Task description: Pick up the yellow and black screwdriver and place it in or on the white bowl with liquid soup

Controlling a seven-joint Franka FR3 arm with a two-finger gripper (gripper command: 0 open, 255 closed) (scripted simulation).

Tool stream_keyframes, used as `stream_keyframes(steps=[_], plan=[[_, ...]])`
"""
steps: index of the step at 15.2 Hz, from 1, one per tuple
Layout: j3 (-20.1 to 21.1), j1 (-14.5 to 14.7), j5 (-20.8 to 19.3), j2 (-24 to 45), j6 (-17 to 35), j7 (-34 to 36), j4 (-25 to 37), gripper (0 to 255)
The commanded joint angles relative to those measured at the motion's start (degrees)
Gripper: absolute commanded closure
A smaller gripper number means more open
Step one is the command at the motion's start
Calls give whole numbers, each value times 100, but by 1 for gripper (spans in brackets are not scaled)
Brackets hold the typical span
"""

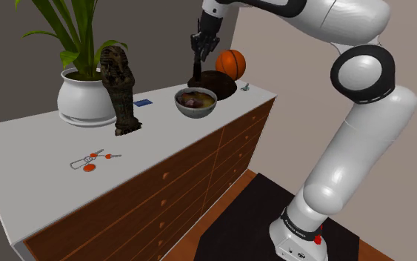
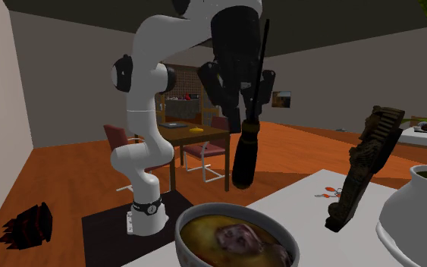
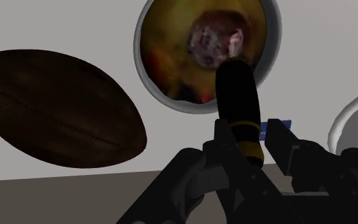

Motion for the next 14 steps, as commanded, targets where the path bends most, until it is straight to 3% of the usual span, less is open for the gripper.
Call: stream_keyframes(steps=[1, 14], plan=[[-133, -141, 75, -211, 98, -276, -296, 255], [-178, -175, 94, -523, 1062, -322, -1570, 255]])
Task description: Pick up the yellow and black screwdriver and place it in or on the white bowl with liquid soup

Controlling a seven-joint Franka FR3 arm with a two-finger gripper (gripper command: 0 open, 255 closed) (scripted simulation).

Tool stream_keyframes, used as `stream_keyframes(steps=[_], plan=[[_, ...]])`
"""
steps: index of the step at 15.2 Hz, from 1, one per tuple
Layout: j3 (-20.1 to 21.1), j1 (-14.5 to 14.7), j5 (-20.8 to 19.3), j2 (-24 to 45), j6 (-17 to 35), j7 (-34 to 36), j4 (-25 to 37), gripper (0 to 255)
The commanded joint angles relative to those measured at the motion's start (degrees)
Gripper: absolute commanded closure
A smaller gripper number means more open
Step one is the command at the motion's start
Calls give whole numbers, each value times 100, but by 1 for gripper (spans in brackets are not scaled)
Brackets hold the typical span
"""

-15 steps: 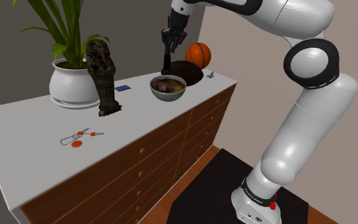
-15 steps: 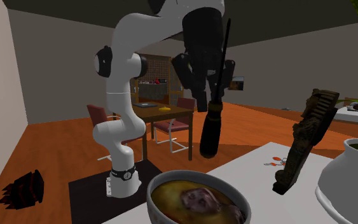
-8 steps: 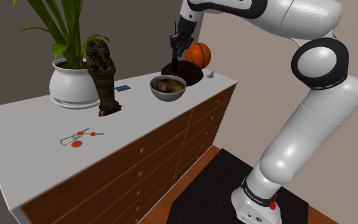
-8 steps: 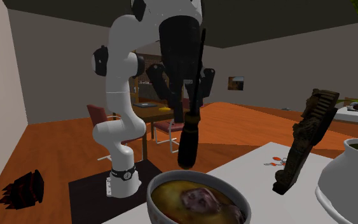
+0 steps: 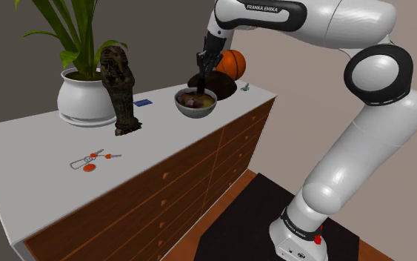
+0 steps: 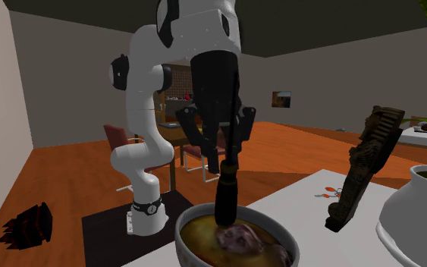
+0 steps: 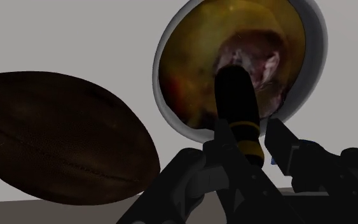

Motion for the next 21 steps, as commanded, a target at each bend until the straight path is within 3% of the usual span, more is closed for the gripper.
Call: stream_keyframes(steps=[1, 7, 8, 13, 17, 21], plan=[[-2, -2, 1, -12, 38, -4, -45, 255], [-2, -2, 1, -12, 38, -4, -45, 255], [-2, -2, 1, -12, 38, -4, -45, 0], [-2, -2, 1, -12, 37, -4, -44, 0], [9, 7, 3, -18, -690, -7, 676, 0], [9, 7, 3, -18, -690, -7, 676, 0]])
